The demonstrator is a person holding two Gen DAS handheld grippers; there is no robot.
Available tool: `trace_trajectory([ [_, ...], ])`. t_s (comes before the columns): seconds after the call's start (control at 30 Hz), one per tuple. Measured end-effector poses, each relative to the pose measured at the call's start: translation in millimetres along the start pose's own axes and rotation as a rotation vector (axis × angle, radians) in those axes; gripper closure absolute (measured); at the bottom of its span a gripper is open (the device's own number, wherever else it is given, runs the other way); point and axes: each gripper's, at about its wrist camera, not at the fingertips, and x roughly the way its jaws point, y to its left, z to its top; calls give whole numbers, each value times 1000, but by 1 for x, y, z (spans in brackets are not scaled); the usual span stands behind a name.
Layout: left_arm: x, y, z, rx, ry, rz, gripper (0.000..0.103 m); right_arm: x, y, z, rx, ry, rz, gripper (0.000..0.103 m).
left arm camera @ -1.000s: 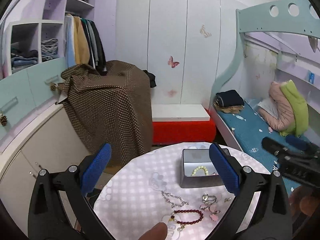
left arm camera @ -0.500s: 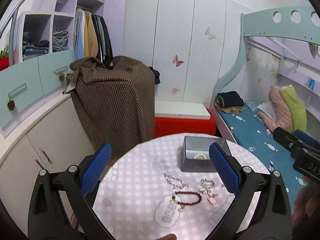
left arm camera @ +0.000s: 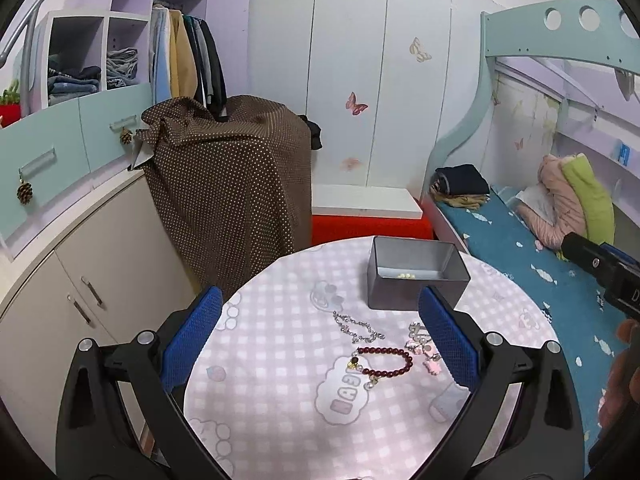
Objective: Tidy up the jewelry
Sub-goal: 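Withdraw both tools from the tin back over the jewelry, then grasp the dark red bead bracelet with the left tool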
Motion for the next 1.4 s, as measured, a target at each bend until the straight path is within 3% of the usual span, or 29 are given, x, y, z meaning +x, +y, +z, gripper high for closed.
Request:
trace_trajectory([
  [0.3,43,-2,-38,22,120,11,5,14,-7,-18,-27,67,-11,8],
  [0.57,106,-14,-70,62,246,10,5,42,-10,-50,-49,192,-13,8],
  [0.83,166,-21,-87,92,364,3,8,60,-15,-62,-41,259,-16,8],
  [0.87,170,-21,-88,95,375,-2,12,62,-16,-63,-40,265,-14,8],
  [0.9,174,-22,-90,98,392,-14,28,64,-17,-64,-40,274,-12,8],
  [0.93,179,-22,-91,97,414,-31,37,66,-17,-66,-40,281,-11,8],
  [1.0,181,-21,-91,90,407,-54,45,72,-17,-68,-40,295,-9,8],
  [1.03,181,-22,-90,101,407,-63,58,74,-15,-69,-40,301,-7,8],
  [1.07,181,-24,-89,111,407,-75,65,76,-15,-71,-40,307,-6,8],
  [1.13,181,-25,-88,109,413,-110,95,81,-15,-75,-40,320,-6,8],
  [1.23,177,-24,-87,89,416,-146,95,87,-13,-80,-48,336,-8,8],
  [1.4,153,-22,-69,69,327,-151,95,111,-19,-87,-64,358,-36,9],
])
